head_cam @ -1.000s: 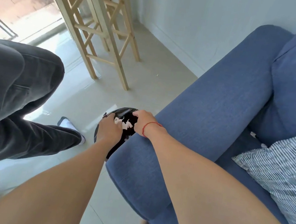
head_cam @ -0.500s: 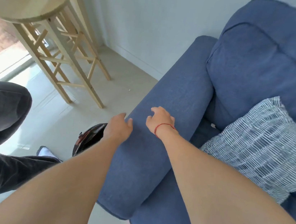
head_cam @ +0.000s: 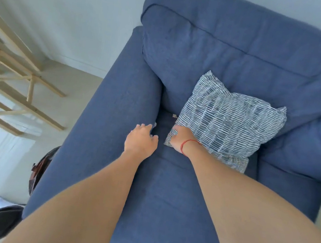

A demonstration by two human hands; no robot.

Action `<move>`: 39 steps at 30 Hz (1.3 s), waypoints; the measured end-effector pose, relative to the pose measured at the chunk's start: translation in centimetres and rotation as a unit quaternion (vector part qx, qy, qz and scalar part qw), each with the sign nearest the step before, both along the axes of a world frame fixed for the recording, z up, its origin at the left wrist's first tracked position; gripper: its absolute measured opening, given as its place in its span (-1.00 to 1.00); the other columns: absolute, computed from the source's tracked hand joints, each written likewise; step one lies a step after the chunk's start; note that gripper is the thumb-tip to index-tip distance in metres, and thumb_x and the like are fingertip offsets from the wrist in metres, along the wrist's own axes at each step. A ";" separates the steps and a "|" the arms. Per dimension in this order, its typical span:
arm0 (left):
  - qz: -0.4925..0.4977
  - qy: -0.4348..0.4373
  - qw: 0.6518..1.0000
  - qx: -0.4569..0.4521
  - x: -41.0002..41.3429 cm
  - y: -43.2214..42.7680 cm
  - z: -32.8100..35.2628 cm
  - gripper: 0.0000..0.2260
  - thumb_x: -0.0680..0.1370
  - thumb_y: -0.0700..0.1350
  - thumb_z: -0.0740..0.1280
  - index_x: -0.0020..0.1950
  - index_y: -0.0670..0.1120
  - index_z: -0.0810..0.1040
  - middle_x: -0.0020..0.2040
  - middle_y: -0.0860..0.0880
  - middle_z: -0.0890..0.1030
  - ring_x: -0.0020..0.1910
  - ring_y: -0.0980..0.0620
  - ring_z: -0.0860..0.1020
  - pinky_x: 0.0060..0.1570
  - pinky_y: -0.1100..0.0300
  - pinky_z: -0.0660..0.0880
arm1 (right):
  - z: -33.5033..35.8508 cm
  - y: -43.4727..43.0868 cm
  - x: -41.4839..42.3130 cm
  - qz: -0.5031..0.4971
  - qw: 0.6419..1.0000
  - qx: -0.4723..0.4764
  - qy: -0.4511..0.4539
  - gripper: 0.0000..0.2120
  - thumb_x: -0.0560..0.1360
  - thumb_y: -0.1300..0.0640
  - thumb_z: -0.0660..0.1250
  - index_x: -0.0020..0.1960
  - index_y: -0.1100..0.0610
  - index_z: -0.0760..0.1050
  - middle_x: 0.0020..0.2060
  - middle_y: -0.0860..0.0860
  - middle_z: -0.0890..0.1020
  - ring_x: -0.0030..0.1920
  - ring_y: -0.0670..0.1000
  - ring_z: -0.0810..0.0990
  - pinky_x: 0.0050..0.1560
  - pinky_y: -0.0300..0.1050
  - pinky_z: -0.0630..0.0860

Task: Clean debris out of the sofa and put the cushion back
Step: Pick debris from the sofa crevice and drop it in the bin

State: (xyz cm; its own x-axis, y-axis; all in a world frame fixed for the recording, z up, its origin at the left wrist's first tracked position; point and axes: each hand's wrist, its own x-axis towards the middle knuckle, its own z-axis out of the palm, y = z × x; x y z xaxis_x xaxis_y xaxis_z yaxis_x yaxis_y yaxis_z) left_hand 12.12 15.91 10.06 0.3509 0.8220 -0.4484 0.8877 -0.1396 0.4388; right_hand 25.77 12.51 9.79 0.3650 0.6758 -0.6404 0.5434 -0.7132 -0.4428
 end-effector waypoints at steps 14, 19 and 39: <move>0.108 0.027 0.960 -0.256 -0.1 -3.1 -15.3 -0.43 0.60 -0.05 0.22 0.57 -0.06 0.11 0.45 -0.11 0.37 0.36 -0.11 0.42 0.28 0.08 0.43 | -12.8 0.1 -0.7 0.074 0.995 -0.049 0.046 -0.46 0.57 0.32 0.12 0.53 0.06 0.22 0.52 0.02 0.26 0.43 0.13 0.37 0.37 0.05 0.42; 0.130 0.000 0.964 -0.232 -0.7 -3.0 -20.7 -0.42 0.63 0.00 0.16 0.59 0.02 -0.01 0.59 -0.08 0.10 0.56 -0.09 0.10 0.52 -0.01 0.09 | -18.7 2.5 -1.4 0.214 0.975 -0.055 0.001 -0.45 0.56 0.35 0.15 0.51 0.06 0.25 0.59 0.01 0.01 0.56 0.10 0.12 0.50 0.07 0.22; 0.099 0.041 0.983 -0.151 -0.2 -1.5 -22.8 -0.39 0.58 -0.06 0.30 0.57 -0.10 0.12 0.56 -0.11 0.16 0.55 -0.08 0.13 0.54 0.02 0.06 | -22.4 6.0 -1.7 0.262 0.963 0.015 -0.061 -0.57 0.51 0.37 0.21 0.36 0.18 0.44 0.26 0.21 0.44 0.29 0.22 0.39 0.26 0.08 0.47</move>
